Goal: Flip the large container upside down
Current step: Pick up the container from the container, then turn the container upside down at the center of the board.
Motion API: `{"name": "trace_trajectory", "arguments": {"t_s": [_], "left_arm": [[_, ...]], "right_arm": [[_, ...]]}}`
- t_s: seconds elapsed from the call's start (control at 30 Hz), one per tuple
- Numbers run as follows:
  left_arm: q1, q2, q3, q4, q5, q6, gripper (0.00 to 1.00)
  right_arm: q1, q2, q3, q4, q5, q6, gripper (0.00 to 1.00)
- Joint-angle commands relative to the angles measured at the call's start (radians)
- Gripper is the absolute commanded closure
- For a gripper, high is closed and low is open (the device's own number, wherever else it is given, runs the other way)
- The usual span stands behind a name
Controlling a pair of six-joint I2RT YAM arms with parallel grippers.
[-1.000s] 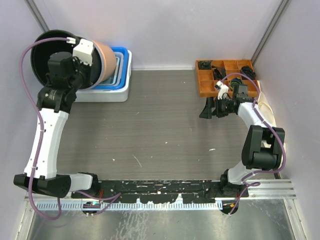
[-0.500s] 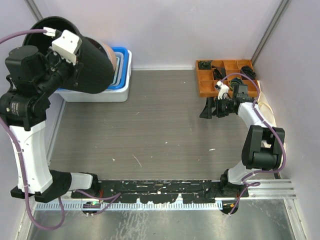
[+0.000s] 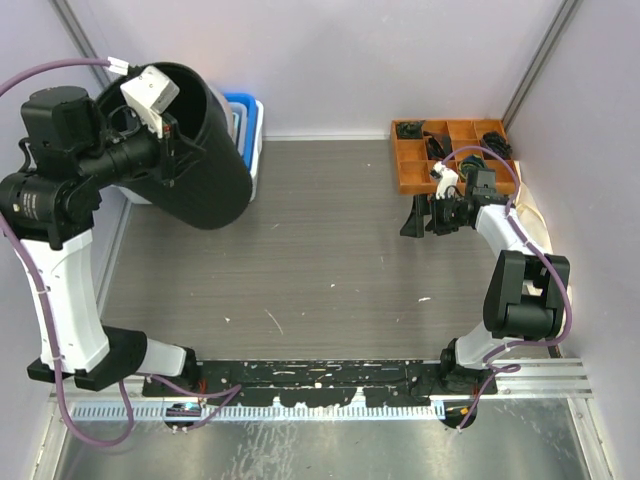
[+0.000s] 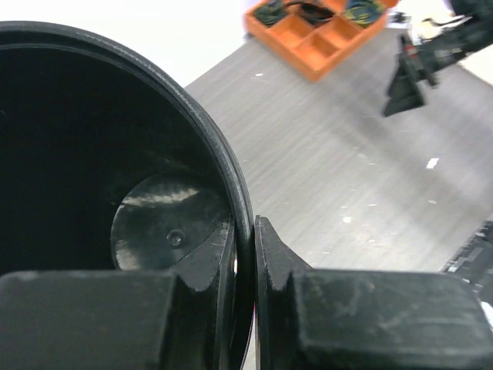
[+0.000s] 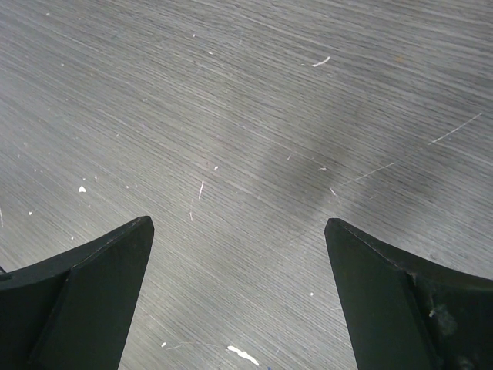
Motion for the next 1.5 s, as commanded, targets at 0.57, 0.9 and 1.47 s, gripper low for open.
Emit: {"name": "trace_trajectory", "arguments": {"t_s": [0.57,0.9,1.47], "left_arm": [[-0.124,0.03,-0.206,0.345,0.538,-0.486,1.0],[-0.256,0.204,-0.425,0.744,0.718,-0.895,1.0],[-0.26,0.723,-0.741,2.445,0.457,-2.343,1.0]], "right_arm": [[0.004,-0.1,0.302,-0.28,0.111,-0.064,0.0],[-0.002,-0.461,0.253,-0.367,0.183,-0.35,0.0],[0.043,-0.409,0.518,-0.95,0.115,-0.555,0.0]]}}
